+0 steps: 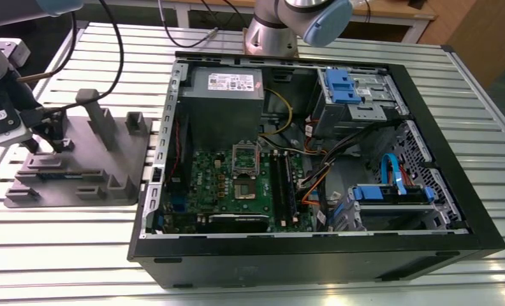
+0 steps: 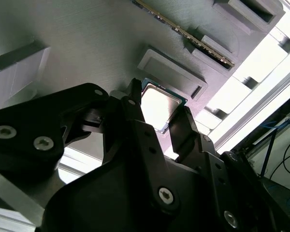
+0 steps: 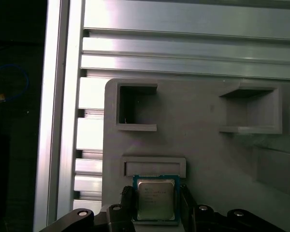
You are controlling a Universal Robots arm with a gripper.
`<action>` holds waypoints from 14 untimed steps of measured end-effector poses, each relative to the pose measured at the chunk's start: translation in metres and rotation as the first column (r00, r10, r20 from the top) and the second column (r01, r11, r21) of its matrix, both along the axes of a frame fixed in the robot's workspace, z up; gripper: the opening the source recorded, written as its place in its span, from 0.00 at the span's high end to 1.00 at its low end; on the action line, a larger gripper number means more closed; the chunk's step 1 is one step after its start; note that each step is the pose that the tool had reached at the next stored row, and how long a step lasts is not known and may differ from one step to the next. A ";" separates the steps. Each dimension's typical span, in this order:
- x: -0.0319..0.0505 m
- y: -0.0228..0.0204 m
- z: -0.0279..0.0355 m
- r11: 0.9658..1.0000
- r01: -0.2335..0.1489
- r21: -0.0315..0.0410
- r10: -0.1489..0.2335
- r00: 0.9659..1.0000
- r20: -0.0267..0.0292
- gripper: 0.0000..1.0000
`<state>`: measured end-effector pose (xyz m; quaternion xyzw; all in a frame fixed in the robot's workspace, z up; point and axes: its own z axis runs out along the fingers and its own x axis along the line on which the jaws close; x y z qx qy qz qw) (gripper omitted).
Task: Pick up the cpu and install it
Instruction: 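Pick up the cpu and move it towards the insertion slot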
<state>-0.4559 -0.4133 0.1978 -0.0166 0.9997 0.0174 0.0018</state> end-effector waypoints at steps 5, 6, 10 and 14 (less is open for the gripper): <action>0.0000 0.0000 0.0022 1.000 0.000 0.000 0.000 1.000 0.000 0.53; 0.0000 0.0000 0.0030 1.000 0.000 0.000 0.000 1.000 0.000 0.53; 0.0000 0.0000 0.0054 1.000 0.000 0.000 0.000 1.000 0.000 0.53; 0.0000 0.0000 0.0079 1.000 0.000 0.000 0.000 1.000 0.000 0.53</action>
